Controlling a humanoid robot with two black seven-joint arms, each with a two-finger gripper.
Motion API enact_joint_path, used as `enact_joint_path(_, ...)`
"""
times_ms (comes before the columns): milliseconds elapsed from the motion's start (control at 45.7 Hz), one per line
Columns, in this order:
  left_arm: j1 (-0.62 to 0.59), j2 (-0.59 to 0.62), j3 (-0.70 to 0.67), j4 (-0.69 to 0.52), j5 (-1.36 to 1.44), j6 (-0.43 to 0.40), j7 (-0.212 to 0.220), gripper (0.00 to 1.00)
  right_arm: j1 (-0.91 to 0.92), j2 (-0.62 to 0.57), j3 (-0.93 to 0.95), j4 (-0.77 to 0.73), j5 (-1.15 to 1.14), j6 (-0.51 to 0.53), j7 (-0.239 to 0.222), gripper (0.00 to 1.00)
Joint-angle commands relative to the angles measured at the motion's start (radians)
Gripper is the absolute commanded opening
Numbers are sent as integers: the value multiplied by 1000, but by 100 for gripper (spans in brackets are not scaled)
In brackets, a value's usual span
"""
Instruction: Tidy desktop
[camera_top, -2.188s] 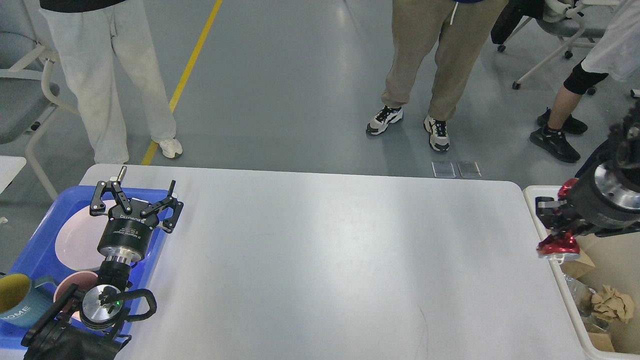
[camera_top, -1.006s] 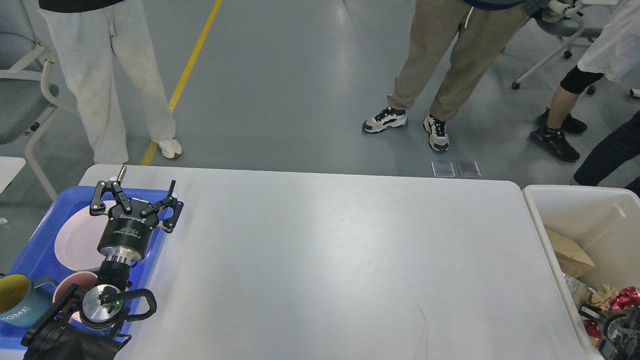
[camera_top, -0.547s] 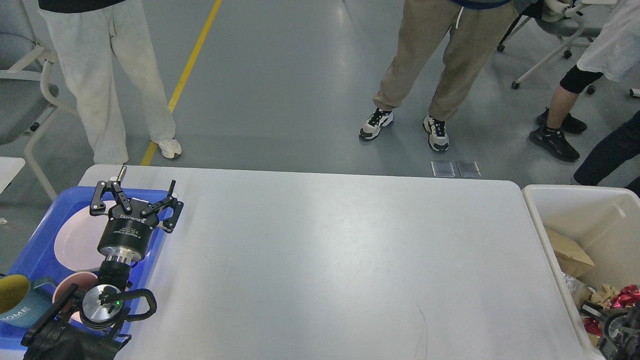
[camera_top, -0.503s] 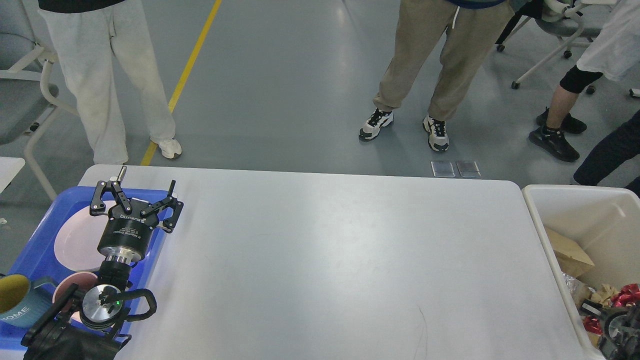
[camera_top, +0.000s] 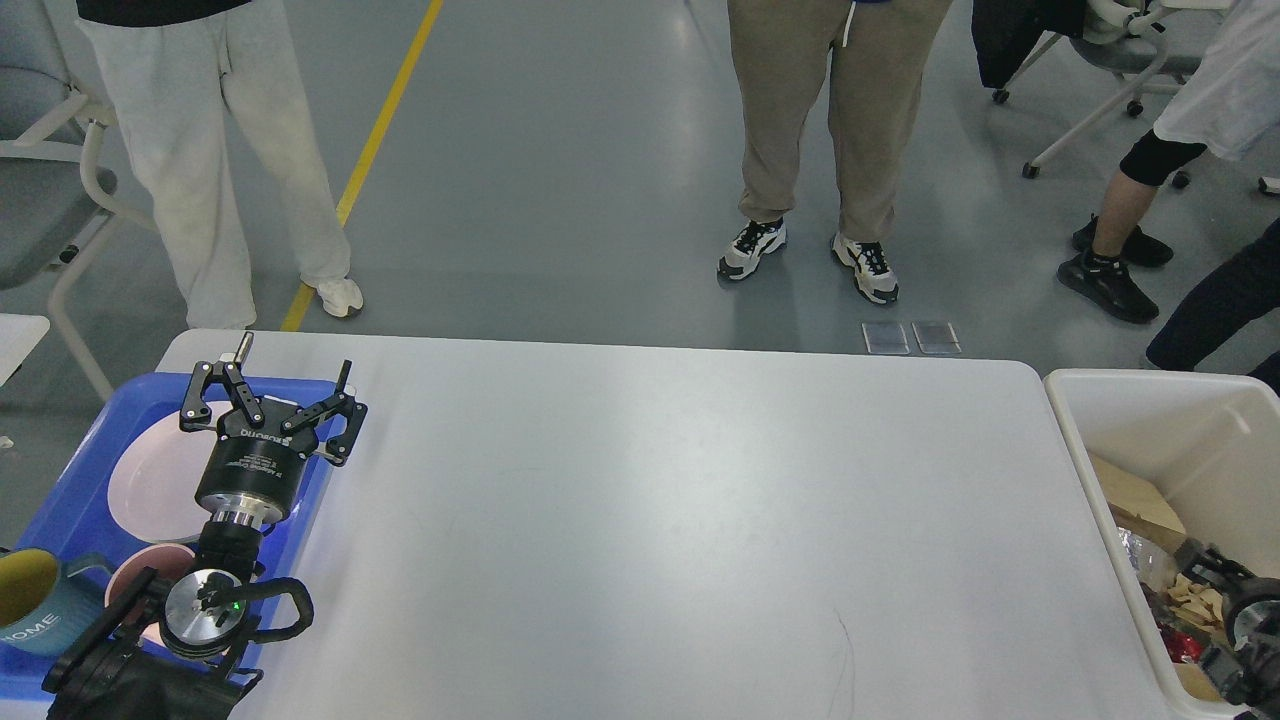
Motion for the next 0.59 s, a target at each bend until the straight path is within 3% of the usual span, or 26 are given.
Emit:
enact_joint_path(0, 0, 0, -1, 0, 0, 1, 0, 96, 78, -23, 319, 2, 18, 9, 0, 100)
enact_joint_path(153, 0, 0, -1, 0, 0, 1, 0, 96, 145, -105, 742, 71, -1, 18, 21, 100)
enact_joint_path(350, 0, 0, -1, 0, 0, 0, 0, 97, 142, -292, 1247, 436, -59, 20, 60, 100)
enact_joint_path(481, 0, 0, -1, 0, 0, 0, 0, 96, 49, -275, 1655, 556, -91, 32, 64, 100)
enact_joint_path(569, 0, 0, -1, 0, 0, 0, 0, 96, -31, -214, 1858, 645, -162, 108, 64, 100)
